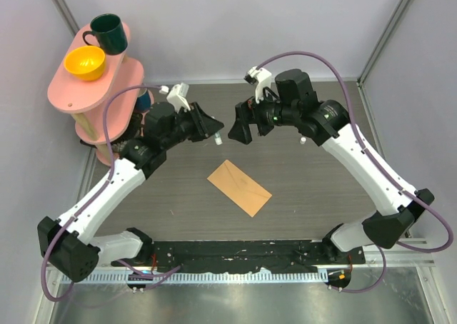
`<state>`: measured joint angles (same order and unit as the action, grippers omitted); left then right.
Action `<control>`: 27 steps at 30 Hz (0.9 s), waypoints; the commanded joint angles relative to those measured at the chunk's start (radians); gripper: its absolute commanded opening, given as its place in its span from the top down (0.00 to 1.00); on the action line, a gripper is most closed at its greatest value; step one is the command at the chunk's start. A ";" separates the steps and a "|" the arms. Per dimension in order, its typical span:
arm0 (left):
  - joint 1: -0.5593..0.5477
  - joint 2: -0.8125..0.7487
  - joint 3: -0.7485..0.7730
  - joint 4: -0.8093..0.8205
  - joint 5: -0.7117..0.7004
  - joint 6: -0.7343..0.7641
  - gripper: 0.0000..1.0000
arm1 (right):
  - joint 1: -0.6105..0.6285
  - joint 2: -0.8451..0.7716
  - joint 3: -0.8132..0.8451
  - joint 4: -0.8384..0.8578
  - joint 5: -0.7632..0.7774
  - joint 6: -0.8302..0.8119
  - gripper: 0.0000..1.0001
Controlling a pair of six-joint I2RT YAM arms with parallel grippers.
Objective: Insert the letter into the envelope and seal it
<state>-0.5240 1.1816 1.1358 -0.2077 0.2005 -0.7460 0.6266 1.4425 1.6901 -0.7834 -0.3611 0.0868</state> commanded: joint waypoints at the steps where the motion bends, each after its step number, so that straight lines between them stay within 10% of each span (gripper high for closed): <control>1: -0.050 -0.025 -0.074 0.171 -0.053 -0.101 1.00 | 0.025 -0.022 0.022 0.007 0.047 0.038 0.02; 27: -0.099 -0.051 -0.134 0.136 -0.124 -0.303 1.00 | 0.156 0.108 0.003 0.118 0.128 0.021 0.47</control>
<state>-0.6151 1.1637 1.0149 -0.1017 0.0982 -0.9863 0.7601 1.5463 1.6676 -0.7410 -0.2687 0.0975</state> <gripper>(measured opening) 0.269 0.545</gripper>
